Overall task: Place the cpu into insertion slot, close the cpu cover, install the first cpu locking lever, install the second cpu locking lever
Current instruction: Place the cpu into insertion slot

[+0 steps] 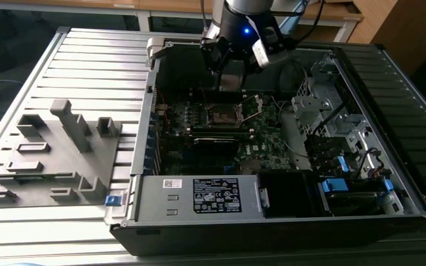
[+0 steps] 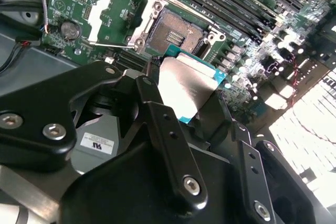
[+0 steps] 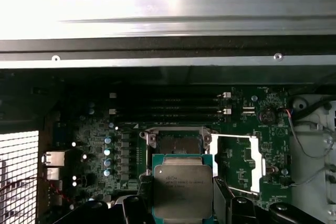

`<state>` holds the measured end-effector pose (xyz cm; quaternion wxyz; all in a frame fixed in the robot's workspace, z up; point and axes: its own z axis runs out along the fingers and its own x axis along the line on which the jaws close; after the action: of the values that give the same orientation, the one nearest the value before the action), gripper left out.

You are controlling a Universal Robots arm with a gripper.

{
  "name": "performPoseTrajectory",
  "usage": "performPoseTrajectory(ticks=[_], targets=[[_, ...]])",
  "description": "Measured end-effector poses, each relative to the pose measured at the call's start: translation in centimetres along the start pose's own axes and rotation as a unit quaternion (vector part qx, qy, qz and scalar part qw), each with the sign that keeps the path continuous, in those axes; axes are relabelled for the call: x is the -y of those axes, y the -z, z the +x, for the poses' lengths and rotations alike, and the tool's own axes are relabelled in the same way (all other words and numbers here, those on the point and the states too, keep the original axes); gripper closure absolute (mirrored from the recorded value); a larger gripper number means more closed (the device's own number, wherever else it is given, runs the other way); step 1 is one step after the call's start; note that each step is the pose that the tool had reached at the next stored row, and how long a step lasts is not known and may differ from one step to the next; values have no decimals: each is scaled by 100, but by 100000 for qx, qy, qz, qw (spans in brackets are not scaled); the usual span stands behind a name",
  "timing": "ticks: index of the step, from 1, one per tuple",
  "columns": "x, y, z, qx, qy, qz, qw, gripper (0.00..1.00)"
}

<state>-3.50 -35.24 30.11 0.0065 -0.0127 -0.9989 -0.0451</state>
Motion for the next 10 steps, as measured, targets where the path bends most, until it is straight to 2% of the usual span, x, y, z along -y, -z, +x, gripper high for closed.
performPoseTrajectory(ticks=[10], targets=[[17, -181, -3, -1, 0, 1, 100000, 46]])
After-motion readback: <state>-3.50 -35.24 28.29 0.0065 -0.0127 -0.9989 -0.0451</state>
